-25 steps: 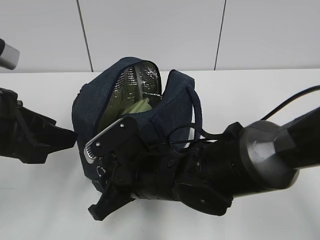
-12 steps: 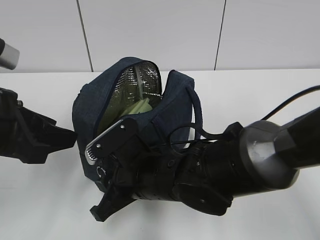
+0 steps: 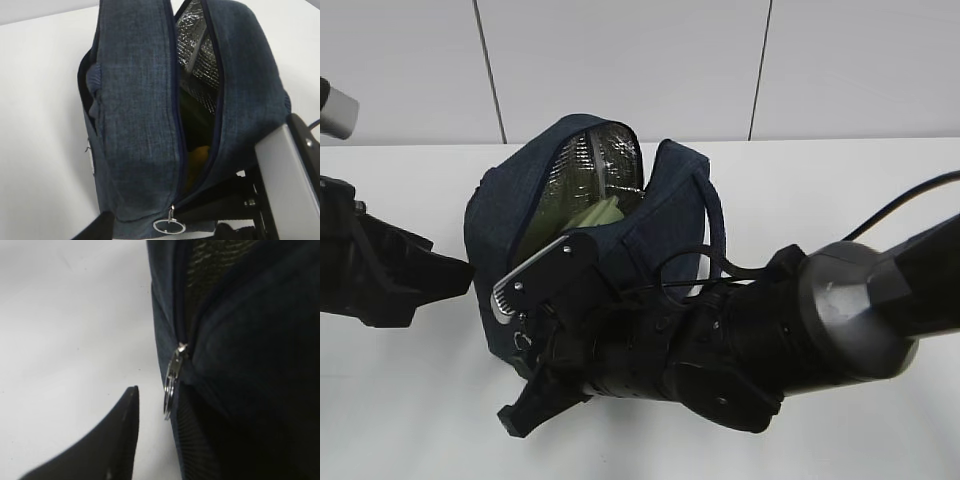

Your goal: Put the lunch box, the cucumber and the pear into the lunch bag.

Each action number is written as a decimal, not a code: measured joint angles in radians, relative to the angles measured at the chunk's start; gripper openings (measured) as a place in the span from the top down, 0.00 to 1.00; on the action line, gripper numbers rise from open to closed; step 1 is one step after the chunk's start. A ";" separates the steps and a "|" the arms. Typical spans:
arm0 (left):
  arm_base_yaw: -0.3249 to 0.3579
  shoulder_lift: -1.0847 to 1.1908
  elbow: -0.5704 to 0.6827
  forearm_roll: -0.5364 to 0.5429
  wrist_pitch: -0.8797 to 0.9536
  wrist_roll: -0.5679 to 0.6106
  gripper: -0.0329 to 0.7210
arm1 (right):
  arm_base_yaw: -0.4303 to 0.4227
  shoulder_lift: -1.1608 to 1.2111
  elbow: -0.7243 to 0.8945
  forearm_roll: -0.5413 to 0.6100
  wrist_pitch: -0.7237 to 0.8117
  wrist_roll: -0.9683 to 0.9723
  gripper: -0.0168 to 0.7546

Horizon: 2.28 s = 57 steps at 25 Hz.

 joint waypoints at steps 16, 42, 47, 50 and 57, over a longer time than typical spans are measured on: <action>0.000 0.000 0.000 0.000 0.000 0.000 0.47 | 0.000 0.000 0.000 0.026 -0.010 -0.034 0.78; 0.000 0.000 0.000 0.000 -0.003 0.000 0.48 | 0.000 -0.030 0.000 0.055 0.036 -0.081 0.79; 0.000 0.000 0.000 0.000 -0.003 0.000 0.48 | 0.000 -0.030 0.000 0.055 0.038 -0.081 0.81; 0.000 0.000 0.000 0.000 -0.003 0.000 0.48 | 0.000 -0.030 0.000 0.057 0.038 -0.088 0.92; 0.000 0.000 0.000 0.000 -0.003 0.000 0.48 | 0.000 -0.039 0.000 0.059 0.080 -0.106 0.98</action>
